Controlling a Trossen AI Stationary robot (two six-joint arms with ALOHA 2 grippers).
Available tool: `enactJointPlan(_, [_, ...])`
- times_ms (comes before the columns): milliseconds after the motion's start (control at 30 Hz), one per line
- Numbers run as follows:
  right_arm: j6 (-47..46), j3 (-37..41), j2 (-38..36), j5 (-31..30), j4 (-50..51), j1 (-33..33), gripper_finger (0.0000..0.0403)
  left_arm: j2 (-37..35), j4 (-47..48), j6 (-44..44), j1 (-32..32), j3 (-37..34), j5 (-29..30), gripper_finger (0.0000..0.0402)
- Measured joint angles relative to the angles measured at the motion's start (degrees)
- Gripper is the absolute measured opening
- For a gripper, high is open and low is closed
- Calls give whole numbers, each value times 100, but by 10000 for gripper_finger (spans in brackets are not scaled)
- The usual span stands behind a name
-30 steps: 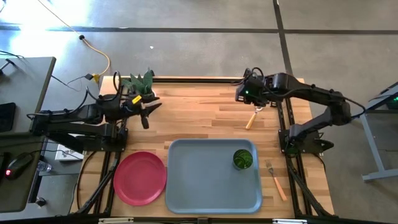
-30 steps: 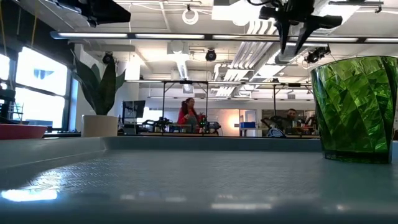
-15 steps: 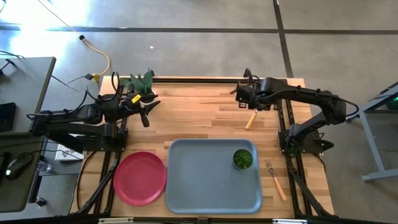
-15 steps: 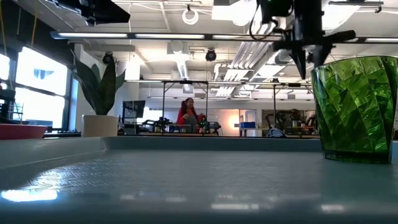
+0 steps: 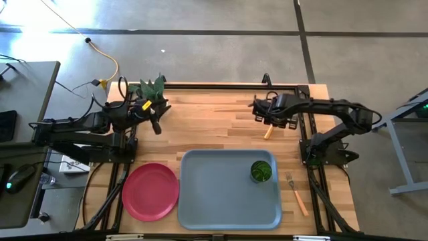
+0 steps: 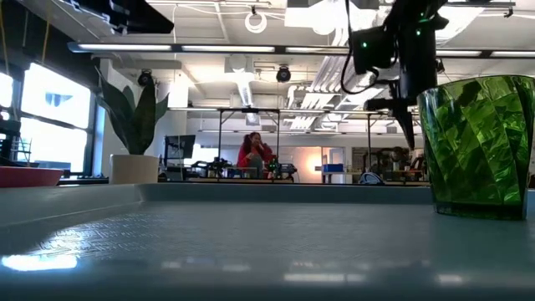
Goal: Pick and place plate/cup/fork/spoon on tray
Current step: Put the yellow spoon on the blue tray
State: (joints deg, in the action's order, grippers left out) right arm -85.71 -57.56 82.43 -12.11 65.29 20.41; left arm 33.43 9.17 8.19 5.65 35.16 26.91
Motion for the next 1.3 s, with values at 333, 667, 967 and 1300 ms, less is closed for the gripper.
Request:
enactJointPlan(333, [-835,1057,0,-124,-1203,63,129,0,1,0,0,0,492,110])
enactJointPlan(667, [-1316,1979,0,-148,-2583,63,128,2,2,54,0,0,756,110])
enactJointPlan(967, [-1204,2001,48,-260,-2562,224,128,0,-1,294,0,0,1214,110])
enactJointPlan(1300, [-655,1976,356,-33,-2759,586,114,0,-2,299,0,0,1469,110])
